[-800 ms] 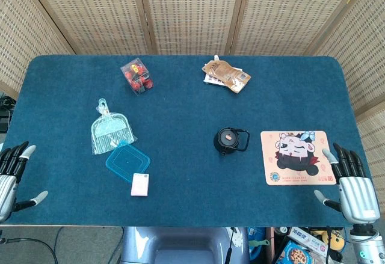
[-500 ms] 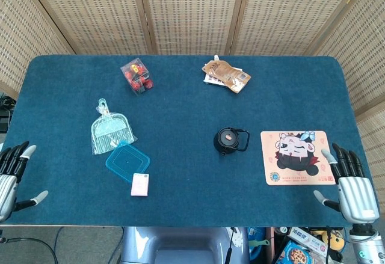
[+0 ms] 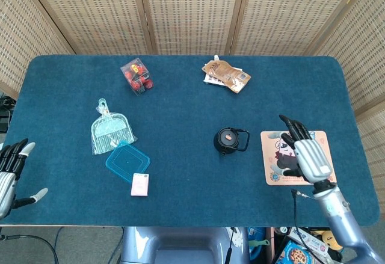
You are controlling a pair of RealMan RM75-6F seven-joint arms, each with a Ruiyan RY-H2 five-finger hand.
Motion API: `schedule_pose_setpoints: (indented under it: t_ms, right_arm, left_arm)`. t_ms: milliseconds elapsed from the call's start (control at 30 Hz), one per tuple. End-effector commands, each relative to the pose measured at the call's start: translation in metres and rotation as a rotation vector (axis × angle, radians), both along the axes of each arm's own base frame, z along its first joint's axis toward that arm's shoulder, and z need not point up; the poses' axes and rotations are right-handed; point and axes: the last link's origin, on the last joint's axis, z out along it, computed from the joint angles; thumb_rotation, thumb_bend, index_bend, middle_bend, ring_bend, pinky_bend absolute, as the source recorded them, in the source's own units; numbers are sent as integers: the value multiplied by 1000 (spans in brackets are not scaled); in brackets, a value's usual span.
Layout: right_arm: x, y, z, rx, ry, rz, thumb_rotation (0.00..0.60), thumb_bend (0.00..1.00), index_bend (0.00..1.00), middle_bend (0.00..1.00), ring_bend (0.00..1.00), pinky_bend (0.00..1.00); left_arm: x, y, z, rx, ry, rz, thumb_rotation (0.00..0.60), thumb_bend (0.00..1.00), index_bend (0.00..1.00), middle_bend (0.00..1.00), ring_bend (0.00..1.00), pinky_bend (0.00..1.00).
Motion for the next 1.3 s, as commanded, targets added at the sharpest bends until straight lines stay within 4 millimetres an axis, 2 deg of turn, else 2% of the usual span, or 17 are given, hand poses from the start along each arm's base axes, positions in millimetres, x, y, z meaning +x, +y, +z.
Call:
schedule_pose_setpoints:
  t_ms: [33,100,233,400,533,767,1067,1300]
  right_arm:
    - [48,-39,-20,109,-34,0,600,294,403,0,0,0]
    - [61,-55,-31,147,-26,-29,600,300,414,0,0,0]
    - [80,-74,-57,152,57,-71,600,332,439,0,0,0]
    - [92,-84,-88,110,144,-132,600,378,477,0,0,0]
    - [94,-89,-108,93,186,-188,600,433,494,0,0,0]
    - [92,-91,-127,97,216,-239,600,488,498,0,0,0]
    - [94,-90,-145,103,264,-248,600,489,498,0,0,0]
    - [88,-92,-154,106,283,-273,600,489,497,0,0,0]
  left_arm:
    - [-2,3,2,6,-8,9,600,67,0,0,0,0]
    - [-3,4,4,12,-10,14,600,67,0,0,0,0]
    - [-7,4,5,17,-14,27,600,67,0,0,0,0]
    - [-7,6,4,11,-15,28,600,67,0,0,0,0]
    - [-7,8,4,0,-20,29,600,67,0,0,0,0]
    - [-8,9,5,0,-29,29,600,67,0,0,0,0]
    - [-8,9,6,-1,-33,28,600,68,0,0,0,0]
    - [-9,11,6,-7,-37,38,600,67,0,0,0,0]
